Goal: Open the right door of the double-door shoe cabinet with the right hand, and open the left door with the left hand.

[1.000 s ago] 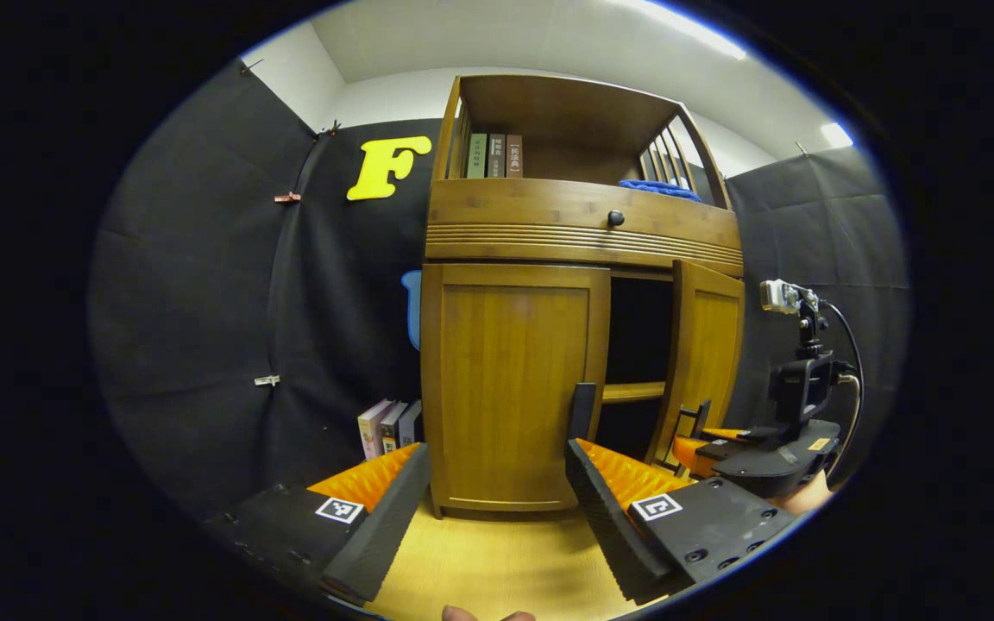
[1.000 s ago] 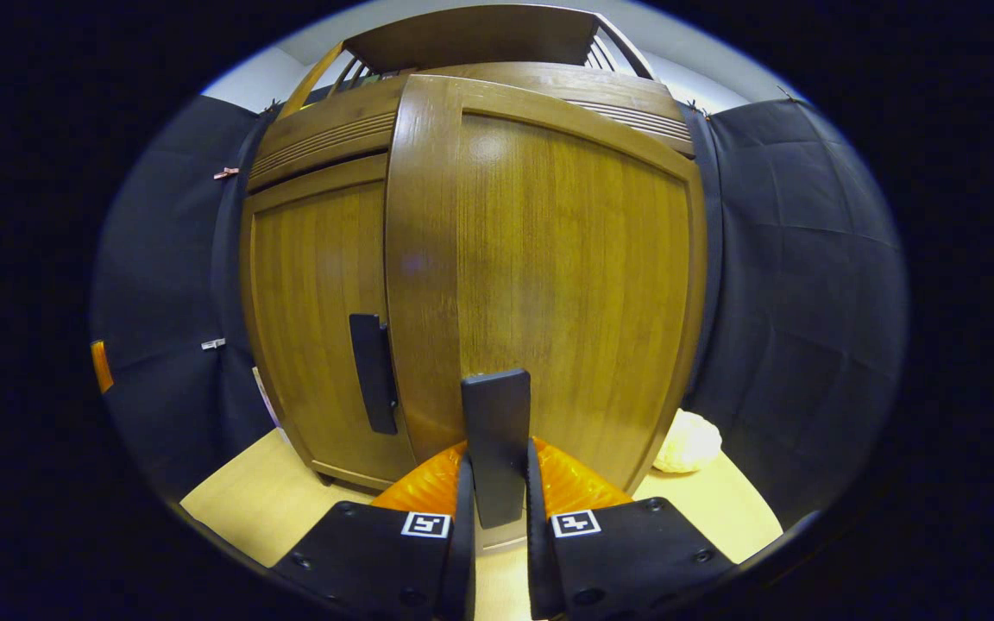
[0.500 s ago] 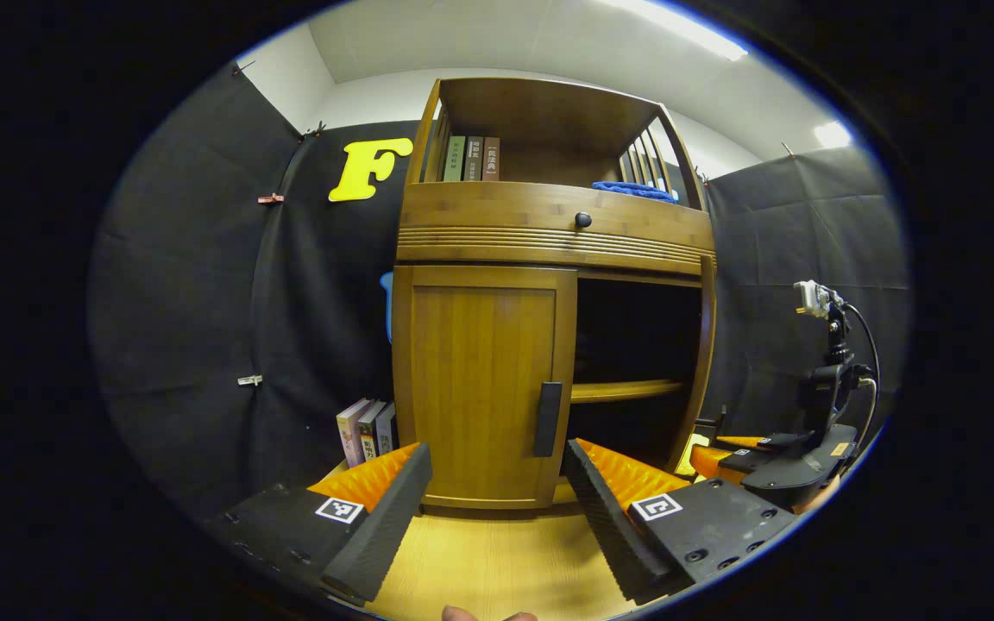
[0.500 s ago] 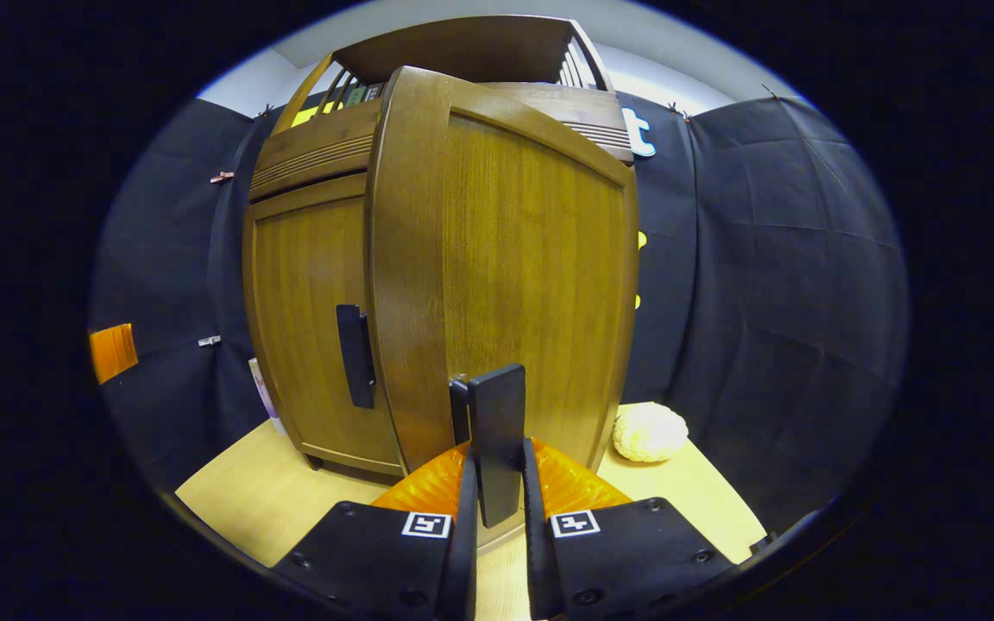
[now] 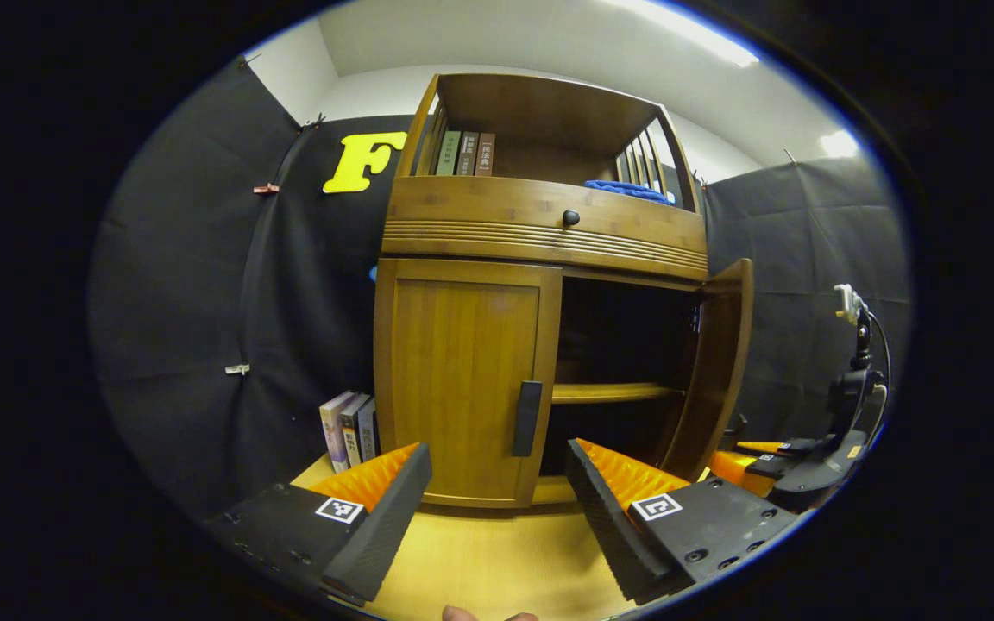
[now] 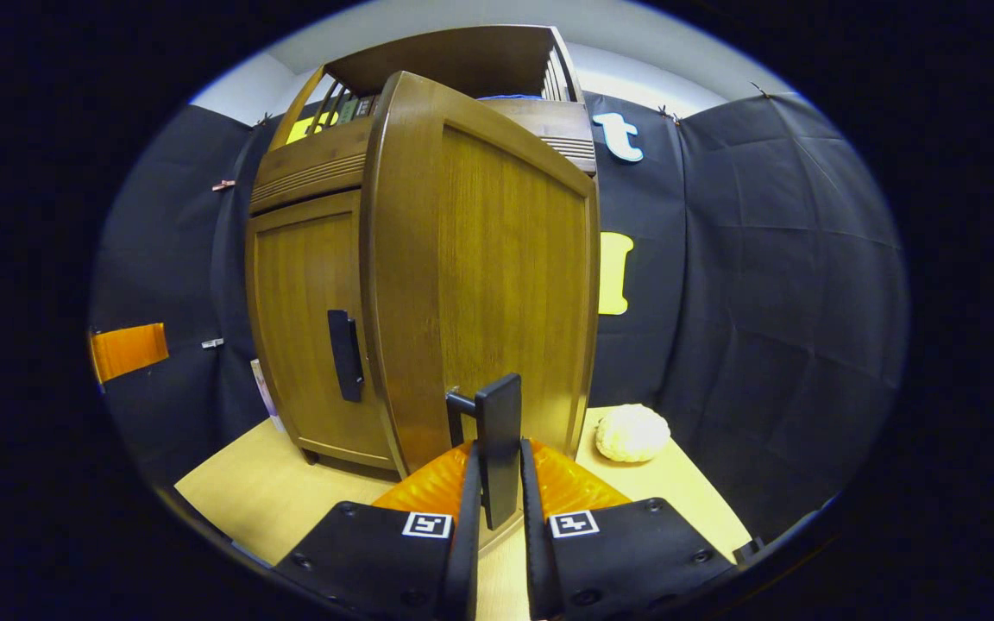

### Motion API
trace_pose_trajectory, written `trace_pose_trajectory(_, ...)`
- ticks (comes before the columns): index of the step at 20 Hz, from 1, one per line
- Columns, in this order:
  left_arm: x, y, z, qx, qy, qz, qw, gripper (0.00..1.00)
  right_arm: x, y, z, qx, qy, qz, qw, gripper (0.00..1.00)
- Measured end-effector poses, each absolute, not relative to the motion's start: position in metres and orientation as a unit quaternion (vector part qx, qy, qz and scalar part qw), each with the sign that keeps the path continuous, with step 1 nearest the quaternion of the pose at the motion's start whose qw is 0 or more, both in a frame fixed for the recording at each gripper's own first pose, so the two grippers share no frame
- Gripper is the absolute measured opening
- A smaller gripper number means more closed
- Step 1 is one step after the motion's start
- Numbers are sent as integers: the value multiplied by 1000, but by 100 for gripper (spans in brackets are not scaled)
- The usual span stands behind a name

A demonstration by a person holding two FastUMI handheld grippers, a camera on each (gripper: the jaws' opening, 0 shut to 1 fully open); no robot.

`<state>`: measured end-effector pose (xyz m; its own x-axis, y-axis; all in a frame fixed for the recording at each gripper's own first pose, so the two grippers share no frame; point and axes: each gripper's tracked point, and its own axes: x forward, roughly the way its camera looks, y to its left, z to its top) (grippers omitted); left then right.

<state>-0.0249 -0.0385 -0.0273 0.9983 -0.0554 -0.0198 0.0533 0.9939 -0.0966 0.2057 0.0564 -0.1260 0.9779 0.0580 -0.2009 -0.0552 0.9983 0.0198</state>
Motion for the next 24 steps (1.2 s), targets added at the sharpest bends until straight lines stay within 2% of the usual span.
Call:
trace_pose_trajectory(5, -23, -57, -23, -38, 10, -22, 999, 97, 207, 58, -128, 11, 107, 32, 994, 27)
trace_pose_trajectory(8, -20, -71, -25, -40, 14, -21, 999, 97, 203, 57, -128, 19, 112, 36, 993, 24)
trace_pose_trajectory(10, -18, -80, -24, -39, 17, -19, 999, 97, 204, 53, -126, 40, 117, 43, 991, 17)
trace_pose_trajectory(11, -16, -85, -22, -39, 17, -19, 999, 97, 205, 49, -126, 38, 115, 42, 992, 16)
trace_pose_trajectory(18, 0, -116, -22, -27, 22, -19, 999, 97, 207, -19, -127, 52, 113, 26, 992, 16)
trace_pose_trajectory(20, 8, -123, -24, -25, 26, -18, 999, 97, 207, -37, -124, 52, 113, 29, 992, 11)
trace_pose_trajectory(24, 24, -134, -23, -22, 25, -17, 999, 97, 208, -62, -121, 56, 118, 40, 991, 11)
